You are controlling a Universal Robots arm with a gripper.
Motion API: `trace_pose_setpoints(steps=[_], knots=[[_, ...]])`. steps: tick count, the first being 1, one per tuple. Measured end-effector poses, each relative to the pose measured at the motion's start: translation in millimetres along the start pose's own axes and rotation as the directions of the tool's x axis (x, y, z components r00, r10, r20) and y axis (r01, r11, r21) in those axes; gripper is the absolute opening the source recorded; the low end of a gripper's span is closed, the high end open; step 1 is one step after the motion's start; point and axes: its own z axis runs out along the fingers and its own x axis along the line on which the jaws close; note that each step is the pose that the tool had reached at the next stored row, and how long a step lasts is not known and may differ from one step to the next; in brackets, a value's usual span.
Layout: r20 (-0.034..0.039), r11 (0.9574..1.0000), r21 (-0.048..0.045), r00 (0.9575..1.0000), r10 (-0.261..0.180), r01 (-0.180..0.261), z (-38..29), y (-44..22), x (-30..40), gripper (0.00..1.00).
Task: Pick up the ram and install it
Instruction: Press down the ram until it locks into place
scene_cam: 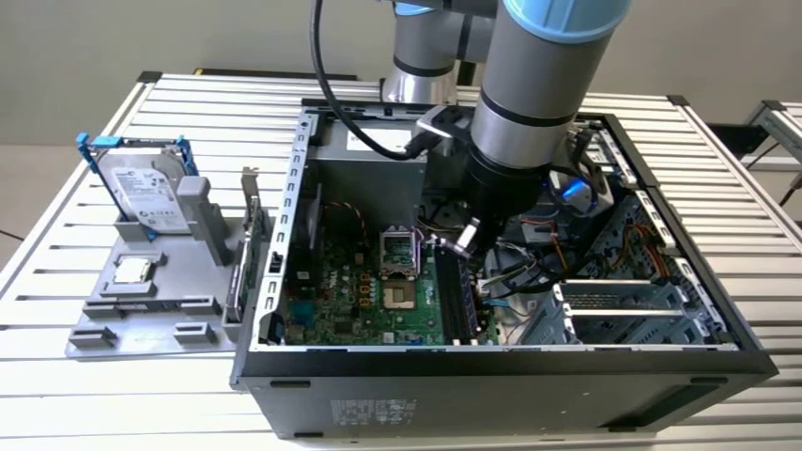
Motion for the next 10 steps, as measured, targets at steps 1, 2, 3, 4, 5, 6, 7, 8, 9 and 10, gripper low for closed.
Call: trace_pose_setpoints(steps=[1,2,3,4,5,6,7,8,9,10], knots=[[0.0003,0.9999,-0.0002,0.9999,-0.012,0.012,0.2,0.0,0.0,0.0],[0.0005,0.9997,-0.0003,0.9997,-0.024,0.024,0.4,0.1,-0.1,0.0],[0.0006,0.9993,-0.0005,0.9993,-0.036,0.036,0.6,0.1,-0.1,0.0],[0.0007,0.9988,-0.0006,0.9988,-0.049,0.049,0.6,0.1,-0.1,0.0],[0.0009,0.9981,-0.0008,0.9981,-0.062,0.062,0.7,0.1,-0.1,0.0],[0.0012,0.9972,-0.001,0.9972,-0.075,0.075,0.8,0.1,-0.1,0.0],[0.0015,0.996,-0.0012,0.996,-0.089,0.089,0.8,0.1,-0.1,0.0],[0.0017,0.9948,-0.0013,0.9948,-0.102,0.102,0.9,0.1,-0.1,0.0],[0.0019,0.9934,-0.0015,0.9934,-0.114,0.114,1.0,0.1,-0.1,0.0],[0.0021,0.9919,-0.0016,0.9919,-0.127,0.127,1.0,0.1,-0.1,0.0]])
